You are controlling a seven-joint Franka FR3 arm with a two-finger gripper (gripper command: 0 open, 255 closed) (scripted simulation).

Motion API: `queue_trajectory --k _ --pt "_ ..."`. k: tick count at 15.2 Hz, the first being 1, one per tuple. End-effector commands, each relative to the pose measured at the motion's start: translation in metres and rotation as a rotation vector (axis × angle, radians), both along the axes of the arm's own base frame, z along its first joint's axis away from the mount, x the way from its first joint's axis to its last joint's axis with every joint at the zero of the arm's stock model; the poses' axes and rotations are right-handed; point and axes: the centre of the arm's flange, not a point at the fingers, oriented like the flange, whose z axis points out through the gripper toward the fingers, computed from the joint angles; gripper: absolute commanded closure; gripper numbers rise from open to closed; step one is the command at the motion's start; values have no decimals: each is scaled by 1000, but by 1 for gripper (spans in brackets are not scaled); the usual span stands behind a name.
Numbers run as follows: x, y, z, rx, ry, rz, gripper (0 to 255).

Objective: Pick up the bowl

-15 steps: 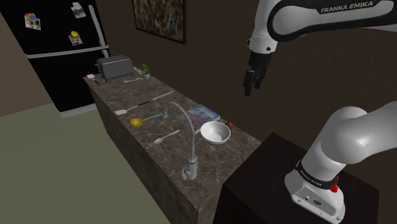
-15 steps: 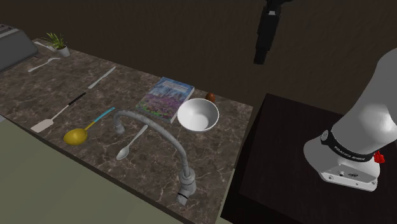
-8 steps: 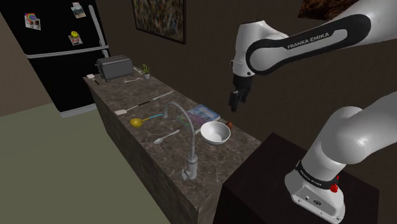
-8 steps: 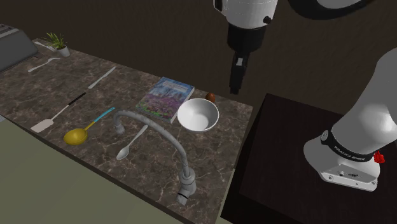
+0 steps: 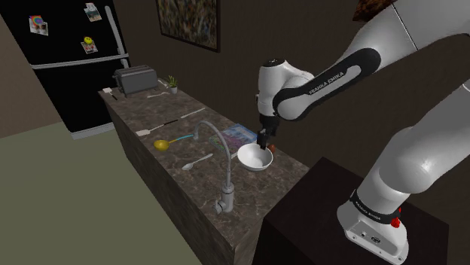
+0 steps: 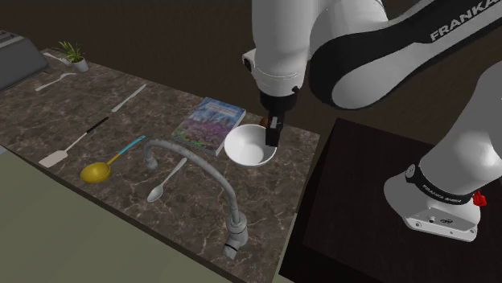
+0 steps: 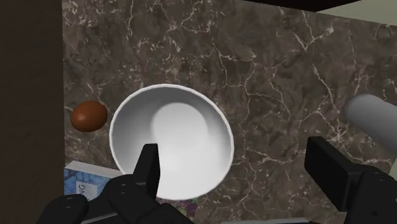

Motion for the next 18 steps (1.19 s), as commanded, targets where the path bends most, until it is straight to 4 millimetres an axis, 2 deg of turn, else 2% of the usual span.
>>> queue_trajectory --k 1,13,18 --pt "10 5 -26 -21 -6 18 0" --pt "67 30 -177 -157 -29 112 0" --pt "70 31 -206 -164 -30 117 0"
